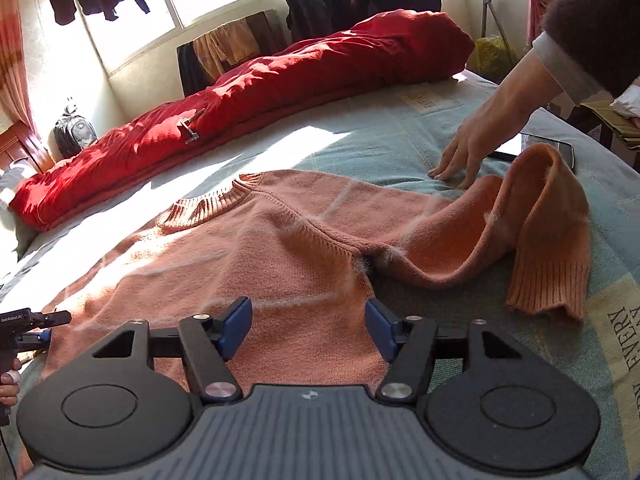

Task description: Fold clothes

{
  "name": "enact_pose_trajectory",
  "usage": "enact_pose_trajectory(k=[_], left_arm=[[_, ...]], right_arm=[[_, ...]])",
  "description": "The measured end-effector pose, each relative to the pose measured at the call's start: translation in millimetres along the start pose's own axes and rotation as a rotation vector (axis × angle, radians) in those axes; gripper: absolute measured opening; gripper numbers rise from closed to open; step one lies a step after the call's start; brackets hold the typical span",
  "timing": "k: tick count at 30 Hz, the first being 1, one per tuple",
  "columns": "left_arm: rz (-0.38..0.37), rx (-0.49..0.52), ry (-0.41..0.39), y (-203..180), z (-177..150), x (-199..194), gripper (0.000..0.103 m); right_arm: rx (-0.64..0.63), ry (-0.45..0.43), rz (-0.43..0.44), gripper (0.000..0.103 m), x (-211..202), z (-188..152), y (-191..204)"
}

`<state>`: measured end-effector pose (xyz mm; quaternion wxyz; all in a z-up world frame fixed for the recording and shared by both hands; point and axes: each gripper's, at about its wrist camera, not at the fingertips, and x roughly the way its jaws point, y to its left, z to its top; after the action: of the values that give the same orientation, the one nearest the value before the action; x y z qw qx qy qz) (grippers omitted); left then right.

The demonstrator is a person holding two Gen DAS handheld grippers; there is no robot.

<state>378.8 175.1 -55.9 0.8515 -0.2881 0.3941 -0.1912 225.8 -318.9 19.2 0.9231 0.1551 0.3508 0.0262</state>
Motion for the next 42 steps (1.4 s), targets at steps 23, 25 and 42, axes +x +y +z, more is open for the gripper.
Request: enact_pose_trajectory(k=[23, 25, 42], left_arm=[[0.161, 0.067, -0.076, 10, 4, -20, 0.024], [0.185, 0.088, -0.057, 5, 0, -32, 0.029], [-0.037, 0.420, 0.143, -83, -69, -13, 0.053]], right_arm=[[-0.020, 0.035, -0.041, 0.071, 2, -19, 35], [-0.022, 0.043, -0.045, 0.071, 2, -21, 36], [0.056, 0.079, -0.109, 0.073, -11, -43, -22]])
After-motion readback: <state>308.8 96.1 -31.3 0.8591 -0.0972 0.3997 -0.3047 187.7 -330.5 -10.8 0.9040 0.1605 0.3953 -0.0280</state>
